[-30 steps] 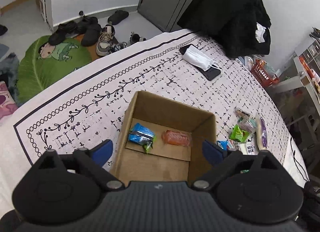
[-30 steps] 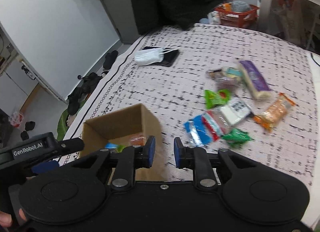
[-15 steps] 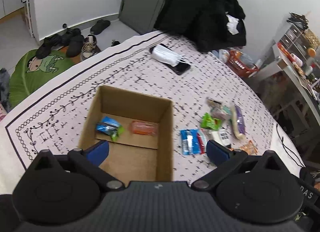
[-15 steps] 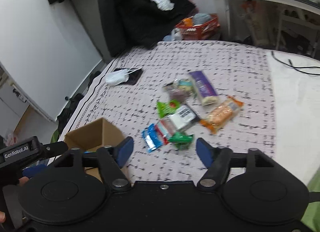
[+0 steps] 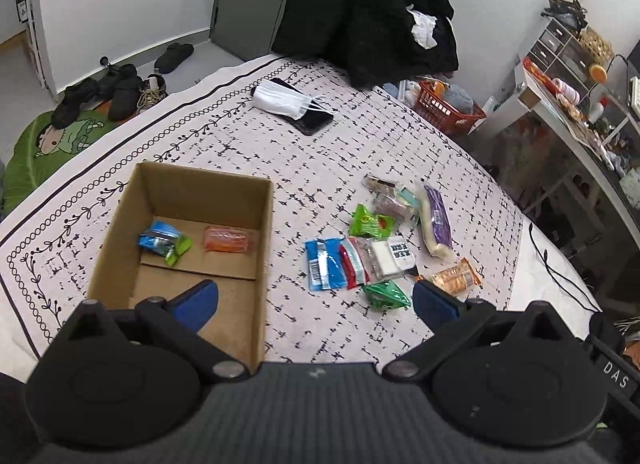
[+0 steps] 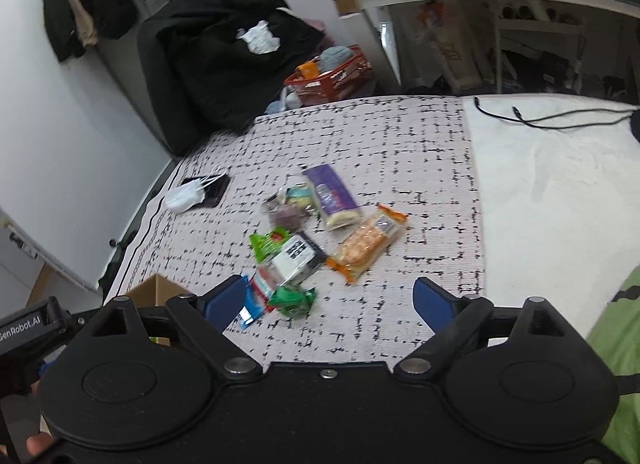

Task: Organize snacks
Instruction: 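Lift both grippers out of the box and return toward the snack pile, then grasp a blue barcode packet with the left gripper while the right grasps the orange bread roll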

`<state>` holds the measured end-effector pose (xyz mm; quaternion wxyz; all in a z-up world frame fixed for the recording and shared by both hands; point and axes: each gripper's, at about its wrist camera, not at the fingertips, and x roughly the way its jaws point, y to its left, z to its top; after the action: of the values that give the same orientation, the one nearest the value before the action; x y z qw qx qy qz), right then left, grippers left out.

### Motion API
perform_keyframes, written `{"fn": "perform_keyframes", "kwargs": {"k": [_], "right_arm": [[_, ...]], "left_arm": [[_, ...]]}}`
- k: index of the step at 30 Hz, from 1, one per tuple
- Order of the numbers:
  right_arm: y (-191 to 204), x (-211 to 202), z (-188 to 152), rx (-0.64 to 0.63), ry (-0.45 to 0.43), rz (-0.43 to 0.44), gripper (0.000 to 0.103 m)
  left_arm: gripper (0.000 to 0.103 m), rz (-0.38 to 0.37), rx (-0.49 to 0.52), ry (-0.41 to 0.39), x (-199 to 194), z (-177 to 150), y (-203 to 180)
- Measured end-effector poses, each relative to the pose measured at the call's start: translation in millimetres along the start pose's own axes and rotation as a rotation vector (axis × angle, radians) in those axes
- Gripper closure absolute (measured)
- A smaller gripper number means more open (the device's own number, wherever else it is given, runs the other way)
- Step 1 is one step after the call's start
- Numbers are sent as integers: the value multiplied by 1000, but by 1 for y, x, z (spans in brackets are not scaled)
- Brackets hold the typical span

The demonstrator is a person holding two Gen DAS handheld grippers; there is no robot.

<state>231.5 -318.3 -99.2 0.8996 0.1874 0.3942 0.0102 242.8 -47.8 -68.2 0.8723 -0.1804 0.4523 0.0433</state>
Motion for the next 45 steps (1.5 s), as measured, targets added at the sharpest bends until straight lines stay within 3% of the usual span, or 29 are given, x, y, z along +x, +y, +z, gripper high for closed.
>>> {"fn": "perform_keyframes", "kwargs": {"k": [6,19,23,30,41,45], "right_arm": [[-16,10,7,36,0,-26,12],[-34,55,21,115,39,-1,13],[-34,71,24,128,54,-12,21],[-39,102,17,146,98,-12,27],[-44,137,21,140,112,-34,29],[-46,151,21,136,131,-41,30]], "left_arm": [[0,41,19,-4,9,-3,-22],[5,48,35,8,50,-4,-50],[19,54,33,33,70,-3,-53],[41,64,26,88,108,-2,-52],[55,168,14,103,158,-1,-48],[56,192,15,115,177,0,-47]]}}
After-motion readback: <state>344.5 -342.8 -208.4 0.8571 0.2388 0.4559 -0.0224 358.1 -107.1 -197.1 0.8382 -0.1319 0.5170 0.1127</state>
